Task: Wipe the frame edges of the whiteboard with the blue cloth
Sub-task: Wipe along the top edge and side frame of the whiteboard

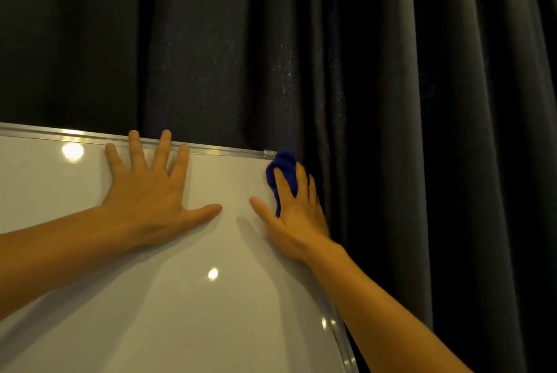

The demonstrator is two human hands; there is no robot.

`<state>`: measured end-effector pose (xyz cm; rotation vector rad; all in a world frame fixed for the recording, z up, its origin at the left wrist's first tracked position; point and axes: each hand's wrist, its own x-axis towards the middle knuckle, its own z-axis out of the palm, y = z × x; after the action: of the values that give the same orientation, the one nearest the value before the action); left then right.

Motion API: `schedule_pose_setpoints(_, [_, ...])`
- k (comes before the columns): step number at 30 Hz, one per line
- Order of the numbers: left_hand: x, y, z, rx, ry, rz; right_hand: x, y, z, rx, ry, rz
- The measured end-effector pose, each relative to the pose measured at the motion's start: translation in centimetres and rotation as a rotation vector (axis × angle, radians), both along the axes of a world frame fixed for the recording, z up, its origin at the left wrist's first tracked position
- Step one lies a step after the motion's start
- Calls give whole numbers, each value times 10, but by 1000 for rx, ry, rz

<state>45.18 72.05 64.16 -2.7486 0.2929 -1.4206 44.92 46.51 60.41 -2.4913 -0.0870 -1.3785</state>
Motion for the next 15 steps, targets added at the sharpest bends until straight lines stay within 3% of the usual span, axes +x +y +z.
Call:
schedule_pose_setpoints(3, [4,-18,-2,8,-3,-44,-2,-6,4,-57,38,-70])
schedule_pose_setpoints(9, [14,-49,-18,57,16,-37,12,12,112,10,24,-30])
schedule_pose_setpoints(15, [17,-49,-22,39,-41,-31,9,8,38,-142,-31,-5])
